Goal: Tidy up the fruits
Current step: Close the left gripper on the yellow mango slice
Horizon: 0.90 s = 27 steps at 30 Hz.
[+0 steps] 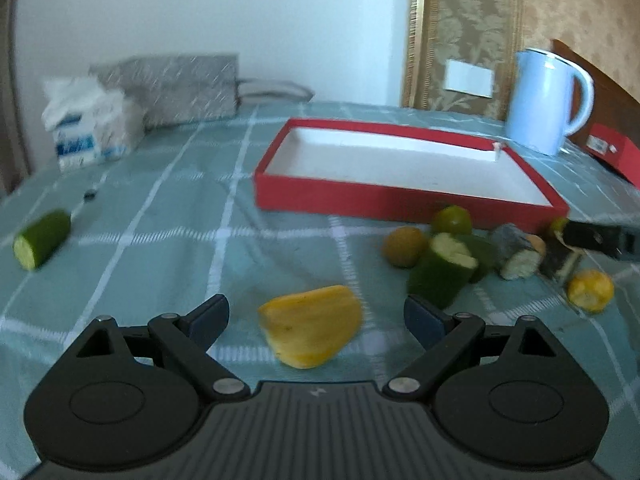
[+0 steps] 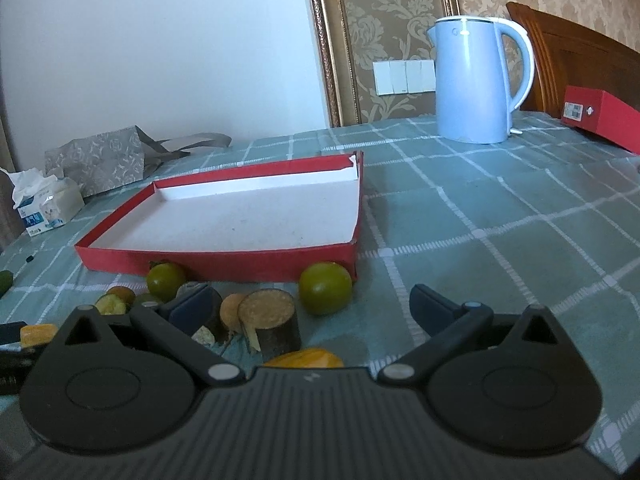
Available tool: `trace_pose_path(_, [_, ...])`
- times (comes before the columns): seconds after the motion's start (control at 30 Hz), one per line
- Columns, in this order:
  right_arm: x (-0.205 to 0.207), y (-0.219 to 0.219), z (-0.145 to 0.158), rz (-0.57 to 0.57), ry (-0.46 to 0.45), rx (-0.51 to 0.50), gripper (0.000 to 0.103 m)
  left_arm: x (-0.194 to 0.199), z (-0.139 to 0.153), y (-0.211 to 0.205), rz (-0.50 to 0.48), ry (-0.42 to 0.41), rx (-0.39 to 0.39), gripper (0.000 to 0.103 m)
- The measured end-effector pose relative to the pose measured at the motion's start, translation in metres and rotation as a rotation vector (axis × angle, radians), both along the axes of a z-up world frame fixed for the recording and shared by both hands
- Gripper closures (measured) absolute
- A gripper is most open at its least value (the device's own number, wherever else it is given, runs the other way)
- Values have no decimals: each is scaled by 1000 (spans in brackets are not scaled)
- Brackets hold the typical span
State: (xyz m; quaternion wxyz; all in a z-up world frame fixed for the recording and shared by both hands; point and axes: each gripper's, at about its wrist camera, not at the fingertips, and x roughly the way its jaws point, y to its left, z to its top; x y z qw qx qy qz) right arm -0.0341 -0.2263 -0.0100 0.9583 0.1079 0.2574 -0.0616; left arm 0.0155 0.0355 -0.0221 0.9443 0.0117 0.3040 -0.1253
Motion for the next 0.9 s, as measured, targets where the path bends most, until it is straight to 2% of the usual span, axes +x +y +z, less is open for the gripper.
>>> trace_pose_path(0.13, [2, 0, -1, 1, 8, 1, 0, 0, -1, 6, 12, 11, -21, 11])
trace_pose_path(0.23, [3, 0, -2, 8, 17, 4, 0, -3, -2, -1, 8, -4, 26, 23])
trace_pose_path(0.3, [3, 1, -2, 5, 18, 1, 0, -5, -1, -6, -14, -13, 42, 42])
trace_pose_path(0.37, [3, 1, -2, 0, 18, -4, 0, -7, -1, -9, -1, -21, 60, 49])
trace_pose_path(0.67, [4, -1, -4, -13, 29, 0, 0, -9, 2, 8, 45, -30, -58, 51])
trace_pose_path(0.77, [3, -2, -3, -15, 24, 4, 0, -13, 7, 8, 74, -74, -57, 51])
trace_pose_path(0.9, [3, -2, -4, -15, 27, -4, 0, -10, 18, -1, 48, -101, -44, 51])
